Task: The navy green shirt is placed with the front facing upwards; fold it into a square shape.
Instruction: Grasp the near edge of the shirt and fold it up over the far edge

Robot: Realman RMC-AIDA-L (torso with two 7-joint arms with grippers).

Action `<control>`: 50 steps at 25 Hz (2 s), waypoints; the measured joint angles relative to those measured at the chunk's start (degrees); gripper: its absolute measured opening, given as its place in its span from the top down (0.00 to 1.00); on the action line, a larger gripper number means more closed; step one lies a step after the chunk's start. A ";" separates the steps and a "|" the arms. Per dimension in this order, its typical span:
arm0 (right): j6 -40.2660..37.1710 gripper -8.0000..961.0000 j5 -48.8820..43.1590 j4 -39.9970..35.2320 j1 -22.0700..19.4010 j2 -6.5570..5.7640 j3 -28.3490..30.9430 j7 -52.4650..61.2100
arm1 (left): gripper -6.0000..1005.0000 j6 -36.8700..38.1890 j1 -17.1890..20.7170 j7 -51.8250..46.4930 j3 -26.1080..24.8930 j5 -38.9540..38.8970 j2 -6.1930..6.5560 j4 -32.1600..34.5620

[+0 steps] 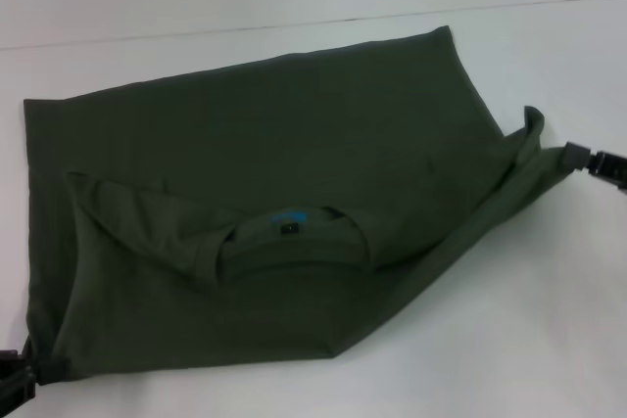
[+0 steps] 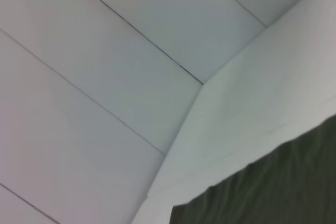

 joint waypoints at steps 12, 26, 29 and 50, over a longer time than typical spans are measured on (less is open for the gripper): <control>-5.60 0.99 5.42 -7.04 2.18 -0.50 1.95 7.02 | 0.96 2.19 -1.01 2.02 -6.36 -4.80 1.11 0.40; -6.31 0.99 7.54 -10.47 2.53 -1.42 1.97 12.75 | 0.96 7.03 -0.86 2.87 -14.74 -13.65 3.29 2.56; -6.08 0.99 7.54 -10.29 0.90 -1.07 1.99 12.40 | 0.96 8.03 0.03 3.10 -15.63 -13.82 3.23 3.18; -4.28 0.99 4.92 -9.84 -1.99 0.48 1.27 10.88 | 0.84 10.32 -2.44 -3.52 0.34 -2.15 2.63 0.74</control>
